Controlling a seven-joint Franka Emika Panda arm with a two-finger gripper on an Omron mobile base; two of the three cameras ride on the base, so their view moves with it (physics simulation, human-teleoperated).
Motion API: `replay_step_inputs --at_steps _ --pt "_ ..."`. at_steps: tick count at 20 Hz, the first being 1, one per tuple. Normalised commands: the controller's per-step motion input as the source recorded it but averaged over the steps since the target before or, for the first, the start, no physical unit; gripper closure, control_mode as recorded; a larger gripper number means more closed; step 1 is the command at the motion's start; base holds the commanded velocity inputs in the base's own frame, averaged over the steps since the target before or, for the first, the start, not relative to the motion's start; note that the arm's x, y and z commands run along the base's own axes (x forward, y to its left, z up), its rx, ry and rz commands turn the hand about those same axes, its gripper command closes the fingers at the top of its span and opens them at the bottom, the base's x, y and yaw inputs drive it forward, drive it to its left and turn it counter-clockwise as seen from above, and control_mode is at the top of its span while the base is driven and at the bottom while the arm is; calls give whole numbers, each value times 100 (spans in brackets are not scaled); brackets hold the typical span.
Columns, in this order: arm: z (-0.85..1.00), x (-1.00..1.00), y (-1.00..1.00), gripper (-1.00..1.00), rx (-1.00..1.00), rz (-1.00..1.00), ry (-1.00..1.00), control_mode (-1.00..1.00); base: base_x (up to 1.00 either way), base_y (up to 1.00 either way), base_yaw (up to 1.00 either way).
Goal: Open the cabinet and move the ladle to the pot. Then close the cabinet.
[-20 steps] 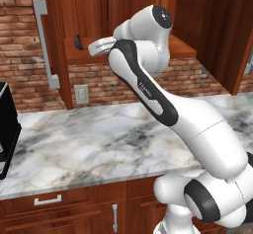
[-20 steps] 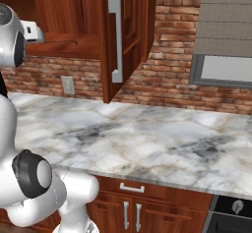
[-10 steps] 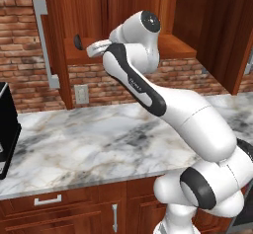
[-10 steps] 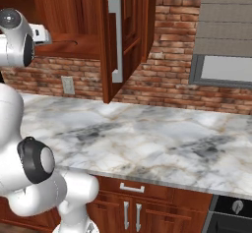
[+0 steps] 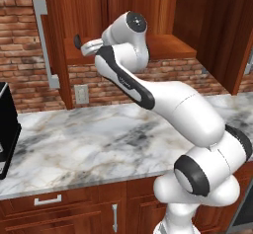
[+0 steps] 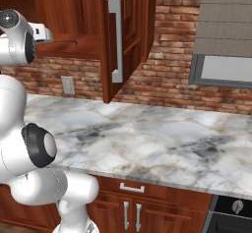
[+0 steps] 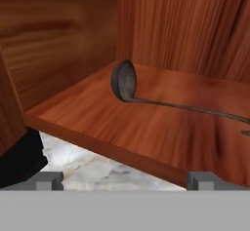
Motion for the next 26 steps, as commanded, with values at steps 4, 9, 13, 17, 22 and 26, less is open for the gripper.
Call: replay_step_inputs --at_steps 4,9,13,17,22,26 --pt "0 17 8 -100 -2 -7 0 -100 0 0 0" --pt "0 34 0 -100 0 -5 0 -100 0 0 0" --pt "0 45 3 -100 0 -1 0 -100 0 0 0" --pt "0 20 15 -100 0 0 0 -100 0 0 0" --pt "0 0 19 -100 -1 0 0 -100 0 0 0" --pt "-1 19 14 -100 0 0 1 -100 0 0 0"
